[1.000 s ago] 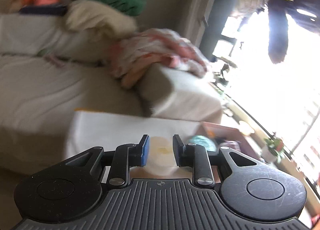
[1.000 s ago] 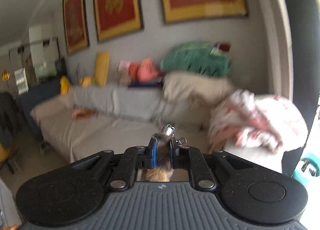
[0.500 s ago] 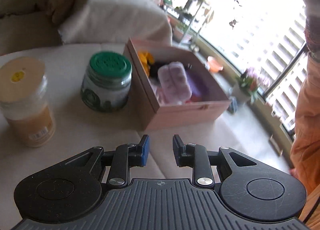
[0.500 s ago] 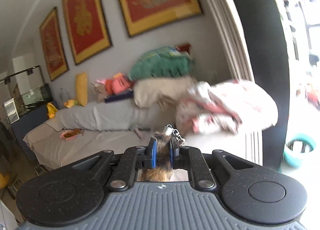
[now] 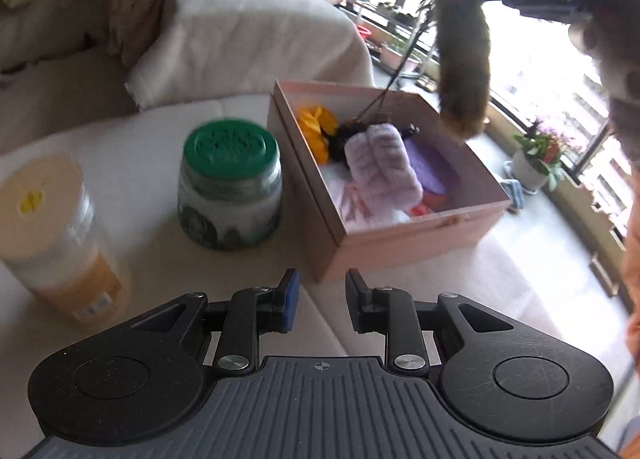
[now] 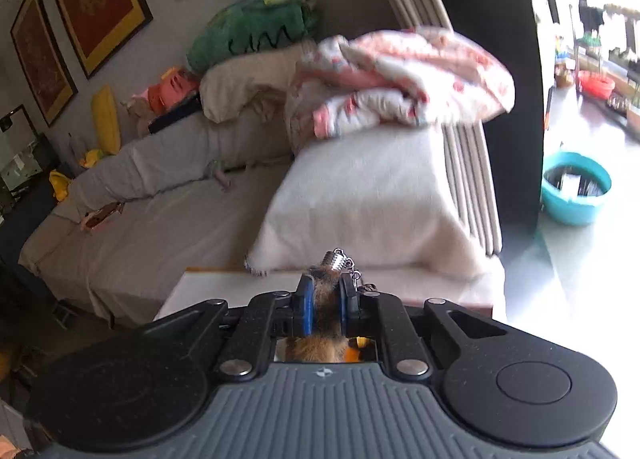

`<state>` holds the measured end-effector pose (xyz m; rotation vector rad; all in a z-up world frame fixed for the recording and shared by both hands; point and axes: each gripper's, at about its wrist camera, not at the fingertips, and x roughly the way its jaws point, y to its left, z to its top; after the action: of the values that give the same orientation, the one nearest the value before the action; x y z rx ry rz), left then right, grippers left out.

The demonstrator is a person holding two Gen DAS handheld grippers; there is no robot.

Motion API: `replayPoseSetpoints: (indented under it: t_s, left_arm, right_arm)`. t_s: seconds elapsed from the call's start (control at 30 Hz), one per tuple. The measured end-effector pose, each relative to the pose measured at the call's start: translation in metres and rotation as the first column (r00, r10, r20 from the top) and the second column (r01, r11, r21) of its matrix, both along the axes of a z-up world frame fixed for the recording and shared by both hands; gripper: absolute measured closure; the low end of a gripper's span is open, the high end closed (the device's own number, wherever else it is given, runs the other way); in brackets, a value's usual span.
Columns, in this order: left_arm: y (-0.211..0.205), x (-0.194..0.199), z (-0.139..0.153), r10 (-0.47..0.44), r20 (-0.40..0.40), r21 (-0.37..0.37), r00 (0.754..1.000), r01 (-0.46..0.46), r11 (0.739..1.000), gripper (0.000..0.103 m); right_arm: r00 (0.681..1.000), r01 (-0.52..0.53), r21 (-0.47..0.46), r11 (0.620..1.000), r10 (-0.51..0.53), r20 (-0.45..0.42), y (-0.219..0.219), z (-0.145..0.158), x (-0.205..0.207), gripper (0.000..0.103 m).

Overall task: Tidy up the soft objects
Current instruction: 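Lift the furry keychain by its ring with the right tool, then lower the keychain into the pink box and open the right tool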

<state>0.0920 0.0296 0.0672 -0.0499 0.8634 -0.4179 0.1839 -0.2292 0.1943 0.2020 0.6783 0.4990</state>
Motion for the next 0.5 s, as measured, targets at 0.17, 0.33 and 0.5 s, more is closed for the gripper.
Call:
replayPoseSetpoints:
  t_s: [0.17,0.33,0.5]
  left_arm:
    - [-0.009,-0.004,0.018,-0.033,0.080,0.028,0.996,0.031,0.999,0.075]
    - [-0.008,-0.014,0.023,-0.059,0.110,0.006,0.992,0.059,0.998,0.075]
    - [0.001,-0.030,0.026,-0.053,0.125,-0.006,0.991,0.054,0.999,0.075]
  right_arm:
    - [0.991,0.034,-0.030,0.999,-0.030,0.128,0.014,0.037,-0.022,0.091]
    - [0.980,0.055,-0.050,0.997,-0.045,0.193,0.029,0.063,-0.028,0.091]
    - [0.989,0.041,-0.026,0.999,-0.037,0.146,0.042,0.055,-0.021,0.091]
